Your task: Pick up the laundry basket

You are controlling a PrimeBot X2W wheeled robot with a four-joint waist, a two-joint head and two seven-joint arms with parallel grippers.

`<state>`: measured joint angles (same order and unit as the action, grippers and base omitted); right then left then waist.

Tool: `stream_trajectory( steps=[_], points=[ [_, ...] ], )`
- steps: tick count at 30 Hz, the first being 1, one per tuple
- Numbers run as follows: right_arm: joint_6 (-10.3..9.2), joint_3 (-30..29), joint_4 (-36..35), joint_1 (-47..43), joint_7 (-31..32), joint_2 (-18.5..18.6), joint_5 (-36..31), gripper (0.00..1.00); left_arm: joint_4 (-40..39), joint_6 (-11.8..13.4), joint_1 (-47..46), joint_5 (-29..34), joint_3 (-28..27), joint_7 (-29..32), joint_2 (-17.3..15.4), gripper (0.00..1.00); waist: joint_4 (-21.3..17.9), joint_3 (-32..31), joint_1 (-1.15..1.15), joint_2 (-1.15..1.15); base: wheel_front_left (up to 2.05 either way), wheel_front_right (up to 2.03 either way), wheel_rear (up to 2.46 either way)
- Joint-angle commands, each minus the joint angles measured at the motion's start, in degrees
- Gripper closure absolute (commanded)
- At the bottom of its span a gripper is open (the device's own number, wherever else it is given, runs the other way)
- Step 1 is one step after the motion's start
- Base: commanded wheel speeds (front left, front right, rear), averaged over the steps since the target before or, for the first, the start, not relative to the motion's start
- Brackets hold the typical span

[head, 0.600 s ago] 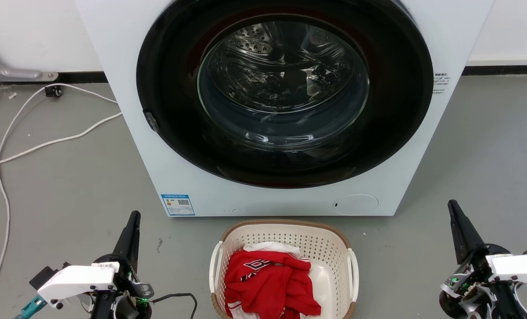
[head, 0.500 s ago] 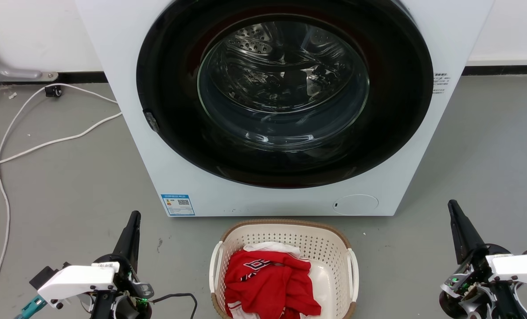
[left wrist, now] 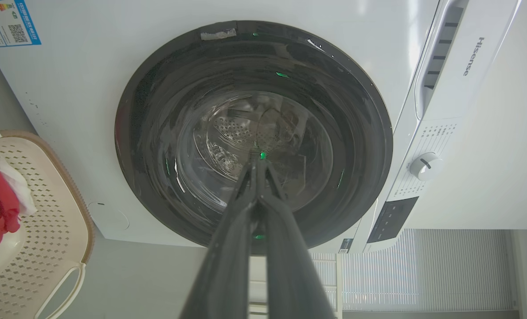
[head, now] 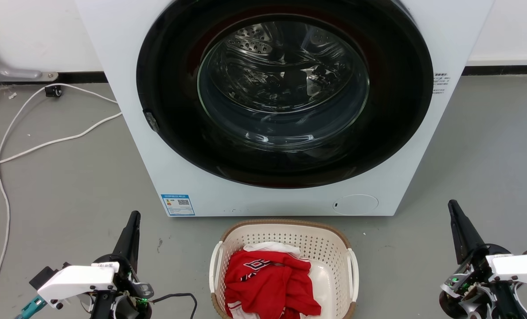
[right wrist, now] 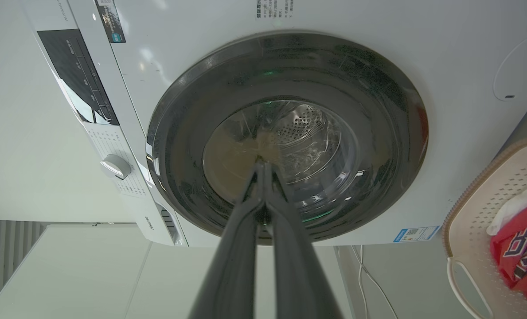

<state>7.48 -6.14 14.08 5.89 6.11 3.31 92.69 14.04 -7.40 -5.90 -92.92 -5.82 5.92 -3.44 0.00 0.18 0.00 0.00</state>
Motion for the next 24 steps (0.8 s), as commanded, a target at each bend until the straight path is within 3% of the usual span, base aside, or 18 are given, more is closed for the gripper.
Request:
stream_trajectory(
  steps=[1, 8, 9, 24],
  points=[
    [0.02, -0.1, 0.0, 0.7, 0.2, -0.2, -0.5, 1.0, 0.1, -0.2, -0.6, 0.4, -0.1, 0.2, 0.1, 1.0, 0.0, 0.0, 0.0, 0.0, 0.0, 0.0, 0.0],
    [0.02, -0.1, 0.1, 0.7, 0.2, -0.2, -0.4, 1.0, 0.1, -0.2, -0.6, 0.5, -0.2, 0.3, 0.1, 1.0, 0.0, 0.0, 0.0, 0.0, 0.0, 0.0, 0.0],
    [0.0, -0.1, 0.0, 0.0, 0.1, 0.0, -0.2, 0.0, 0.0, 0.0, 0.0, 0.1, -0.1, 0.0, 0.1, 0.0, 0.0, 0.0, 0.0, 0.0, 0.0, 0.0, 0.0],
    [0.0, 2.7, -1.6, -1.4, -3.7, 0.2, -4.9, 0.0, -1.9, 0.0, 0.4, 3.8, 2.6, -3.8, 0.3, 0.0, 0.0, -0.1, 0.0, 0.0, 0.0, 0.0, 0.0]
  ],
)
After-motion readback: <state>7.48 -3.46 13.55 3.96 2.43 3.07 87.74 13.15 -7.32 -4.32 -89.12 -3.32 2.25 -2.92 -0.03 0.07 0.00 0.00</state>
